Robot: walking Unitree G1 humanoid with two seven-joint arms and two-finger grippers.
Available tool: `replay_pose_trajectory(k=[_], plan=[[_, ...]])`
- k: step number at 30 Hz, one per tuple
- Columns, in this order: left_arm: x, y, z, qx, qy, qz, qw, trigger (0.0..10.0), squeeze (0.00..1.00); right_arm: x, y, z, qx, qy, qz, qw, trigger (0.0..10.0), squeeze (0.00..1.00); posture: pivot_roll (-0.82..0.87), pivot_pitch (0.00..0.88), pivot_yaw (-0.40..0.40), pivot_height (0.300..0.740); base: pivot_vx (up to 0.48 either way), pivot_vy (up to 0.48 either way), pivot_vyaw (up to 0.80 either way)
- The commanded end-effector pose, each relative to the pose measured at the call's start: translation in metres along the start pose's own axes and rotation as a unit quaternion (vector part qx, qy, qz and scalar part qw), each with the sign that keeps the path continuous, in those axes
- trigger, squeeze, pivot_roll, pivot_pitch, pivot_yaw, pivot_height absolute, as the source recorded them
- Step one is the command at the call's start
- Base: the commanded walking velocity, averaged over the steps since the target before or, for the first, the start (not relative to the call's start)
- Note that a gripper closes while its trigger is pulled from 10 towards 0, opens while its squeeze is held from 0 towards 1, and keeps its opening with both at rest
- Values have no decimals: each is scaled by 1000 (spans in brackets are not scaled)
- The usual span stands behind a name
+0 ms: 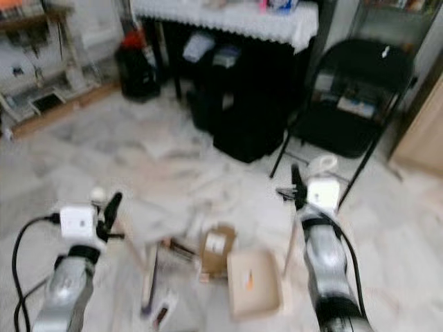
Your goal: Sweep floor
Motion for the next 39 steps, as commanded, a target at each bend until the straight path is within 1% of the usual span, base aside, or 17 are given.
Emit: replay_pose_trajectory(k=[1, 7, 10, 31, 35, 37, 39], plan=[[11, -4, 2, 0, 3, 23, 1000, 10000, 0, 11, -5, 9, -8, 9, 18, 1000, 10000, 0, 52, 9, 51, 740, 0, 0, 0], [12, -3, 4, 0, 4, 23, 1000, 10000, 0, 12, -5, 10, -11, 10, 17, 1000, 10000, 0, 53, 17, 50, 740, 0, 0, 0], [11, -3, 5, -1, 4, 23, 1000, 10000, 0, 12, -5, 10, -11, 10, 17, 1000, 10000, 0, 52, 18, 51, 740, 274, 0, 0], [12, -3, 4, 2, 6, 25, 1000, 10000, 0, 11, -5, 9, -9, 9, 16, 1000, 10000, 0, 55, 15, 48, 740, 364, 0, 0], [12, -3, 2, 4, 4, 24, 1000, 10000, 0, 10, -5, 7, -5, 9, 14, 1000, 10000, 0, 58, 23, 49, 740, 285, 0, 0], [11, -3, 1, 7, 4, 23, 1000, 10000, 0, 9, -5, 5, 1, 6, 11, 1000, 10000, 0, 59, 27, 49, 740, 0, 0, 0], [11, -3, 0, 9, 4, 23, 1000, 10000, 0, 7, -4, 0, 23, 4, 5, 1000, 10000, 0, 59, 27, 49, 740, 0, 0, 0]])
Point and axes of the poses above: a point about 5 cm out from each wrist's last joint towards the gripper, its own y axis pointing back from the gripper into the wrist, its own x axis along the axis of the wrist's last joint, z = x × y, the point moved 4 cm from there along -y, pointing out of the wrist towards the gripper, and after that the axes turned 12 degrees about -y, right-handed, at the moved point
